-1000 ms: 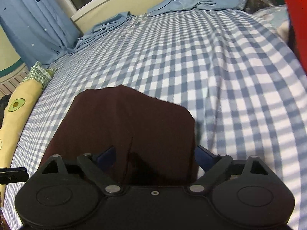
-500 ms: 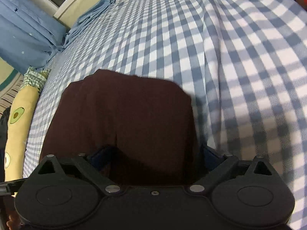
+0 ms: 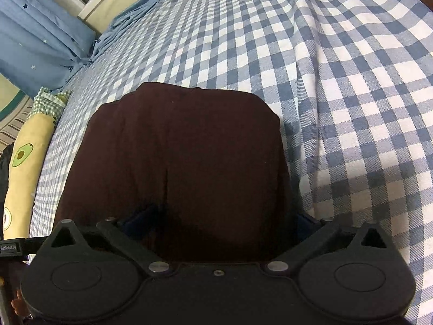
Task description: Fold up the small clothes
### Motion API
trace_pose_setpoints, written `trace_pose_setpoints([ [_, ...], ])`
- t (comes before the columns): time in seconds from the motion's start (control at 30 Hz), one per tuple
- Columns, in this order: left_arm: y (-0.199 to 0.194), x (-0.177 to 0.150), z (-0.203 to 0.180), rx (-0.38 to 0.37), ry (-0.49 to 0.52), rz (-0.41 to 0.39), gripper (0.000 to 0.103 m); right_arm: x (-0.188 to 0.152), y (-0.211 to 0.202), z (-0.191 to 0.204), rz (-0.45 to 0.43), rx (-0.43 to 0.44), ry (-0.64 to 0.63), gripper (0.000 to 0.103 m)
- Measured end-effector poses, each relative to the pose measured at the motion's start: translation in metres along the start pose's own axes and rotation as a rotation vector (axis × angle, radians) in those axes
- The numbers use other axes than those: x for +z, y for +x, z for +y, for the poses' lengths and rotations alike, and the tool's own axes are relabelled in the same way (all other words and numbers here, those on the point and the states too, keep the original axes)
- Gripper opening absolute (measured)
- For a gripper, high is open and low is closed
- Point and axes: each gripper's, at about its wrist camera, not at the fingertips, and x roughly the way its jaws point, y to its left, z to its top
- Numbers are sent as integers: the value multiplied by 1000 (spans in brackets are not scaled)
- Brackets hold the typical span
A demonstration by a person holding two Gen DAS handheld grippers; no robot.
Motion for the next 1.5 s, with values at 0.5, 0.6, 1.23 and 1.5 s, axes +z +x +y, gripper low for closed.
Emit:
trace_pose_setpoints([
  [0.5, 14, 2, -2, 27, 13, 30, 103, -2, 7, 4, -17, -35, -11, 102],
  [0.6, 18, 2, -4, 36, 7, 38, 103, -2, 8, 7, -21, -59, -19, 98],
  [1.23, -1, 26, -56, 37, 181, 39, 25, -12, -32, 57, -117, -65, -78, 13],
  [1.5, -35, 37, -53, 32, 205, -5, 19, -12, -52, 94, -110, -18, -96, 12],
])
